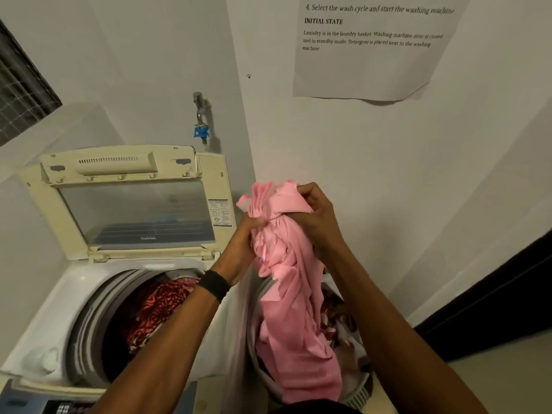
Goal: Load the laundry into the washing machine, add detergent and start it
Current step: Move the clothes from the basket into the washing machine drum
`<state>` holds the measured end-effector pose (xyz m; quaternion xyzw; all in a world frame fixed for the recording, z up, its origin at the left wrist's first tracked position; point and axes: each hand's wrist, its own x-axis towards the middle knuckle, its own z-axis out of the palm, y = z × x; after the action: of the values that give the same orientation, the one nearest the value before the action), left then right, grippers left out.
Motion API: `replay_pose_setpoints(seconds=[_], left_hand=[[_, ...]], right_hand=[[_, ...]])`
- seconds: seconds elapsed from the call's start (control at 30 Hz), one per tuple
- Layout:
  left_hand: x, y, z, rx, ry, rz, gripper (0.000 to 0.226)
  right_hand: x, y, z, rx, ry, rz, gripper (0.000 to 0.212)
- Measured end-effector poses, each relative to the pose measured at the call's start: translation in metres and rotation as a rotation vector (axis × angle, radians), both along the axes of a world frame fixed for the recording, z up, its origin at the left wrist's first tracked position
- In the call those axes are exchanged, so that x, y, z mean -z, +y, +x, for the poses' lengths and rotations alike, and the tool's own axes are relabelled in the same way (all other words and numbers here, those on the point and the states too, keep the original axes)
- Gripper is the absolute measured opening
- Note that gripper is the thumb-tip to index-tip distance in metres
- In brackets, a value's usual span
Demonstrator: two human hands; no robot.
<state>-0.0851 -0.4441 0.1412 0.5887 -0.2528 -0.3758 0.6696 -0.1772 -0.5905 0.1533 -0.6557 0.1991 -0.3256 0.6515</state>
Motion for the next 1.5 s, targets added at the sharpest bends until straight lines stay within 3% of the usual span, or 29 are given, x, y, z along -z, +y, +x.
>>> replay_pose_setpoints(seconds=[0.03, 0.13, 0.17, 0.3, 0.4, 0.43, 0.5, 0.57, 0.67, 0.77, 0.87, 0.97, 1.07, 1.17, 1.23, 1.3, 1.4, 1.5], left_hand=[[-0.001, 0.002, 0.000, 0.034, -0.081, 0.061, 0.073], [-0.002, -0.007, -0.009, 0.008, -0.554, 0.362, 0.102], [0.001, -0.012, -0.013, -0.072, -0.572, 0.367, 0.104], [0.018, -0.013, -0.013, -0.350, -0.338, 0.226, 0.067], [0.020, -0.014, -0.004, -0.474, -0.255, 0.203, 0.050], [0.016, -0.016, -0.001, -0.491, -0.252, 0.181, 0.051], [0.010, -0.019, 0.005, -0.505, -0.245, 0.138, 0.053], [0.010, -0.019, 0.013, -0.505, -0.241, 0.127, 0.054], [0.015, -0.016, 0.022, -0.519, -0.254, 0.175, 0.058], [0.020, -0.007, 0.027, -0.568, -0.259, 0.253, 0.065], [0.030, -0.001, 0.027, -0.545, -0.325, 0.323, 0.066], [0.024, -0.005, 0.016, -0.493, -0.298, 0.288, 0.068], [0.011, -0.010, 0.007, -0.261, -0.175, 0.148, 0.068], [0.002, -0.008, 0.001, -0.052, -0.113, 0.098, 0.076], [-0.003, -0.008, -0.006, 0.026, -0.240, 0.208, 0.056], [0.004, -0.013, -0.014, -0.041, -0.283, 0.240, 0.036], [0.008, -0.017, -0.017, -0.224, -0.144, 0.157, 0.041], [0.007, -0.022, -0.017, -0.309, -0.103, 0.103, 0.064]], right_hand=[[0.001, -0.002, -0.001, -0.029, 0.001, 0.026, 0.030], [0.000, 0.002, -0.001, -0.140, 0.072, 0.070, 0.026], [0.001, 0.003, 0.001, -0.188, 0.113, 0.036, 0.030], [-0.004, -0.009, -0.008, -0.440, 0.167, -0.108, 0.064], [0.016, -0.009, -0.022, -0.220, 0.150, -0.310, 0.098], [0.034, -0.005, -0.027, -0.141, 0.182, -0.314, 0.111], [0.080, 0.008, -0.039, -0.188, 0.352, -0.179, 0.127], [0.121, 0.021, -0.055, -0.313, 0.560, -0.149, 0.110], [0.135, 0.014, -0.062, -0.298, 0.683, -0.296, 0.055], [0.082, -0.006, -0.065, -0.195, 0.502, -0.350, 0.054], [0.012, -0.025, -0.060, -0.041, 0.190, -0.311, 0.032], [-0.026, -0.023, -0.039, 0.136, -0.032, -0.157, 0.040], [-0.023, -0.003, -0.012, 0.258, -0.093, -0.119, 0.045], [-0.012, 0.005, 0.000, 0.242, -0.067, -0.052, 0.039], [-0.006, 0.003, 0.005, 0.126, -0.028, -0.079, 0.027], [-0.006, 0.003, 0.006, -0.054, 0.012, -0.106, 0.020], [-0.016, 0.000, -0.003, -0.245, 0.064, -0.144, 0.035], [0.002, 0.002, -0.021, -0.003, 0.049, -0.428, 0.067]])
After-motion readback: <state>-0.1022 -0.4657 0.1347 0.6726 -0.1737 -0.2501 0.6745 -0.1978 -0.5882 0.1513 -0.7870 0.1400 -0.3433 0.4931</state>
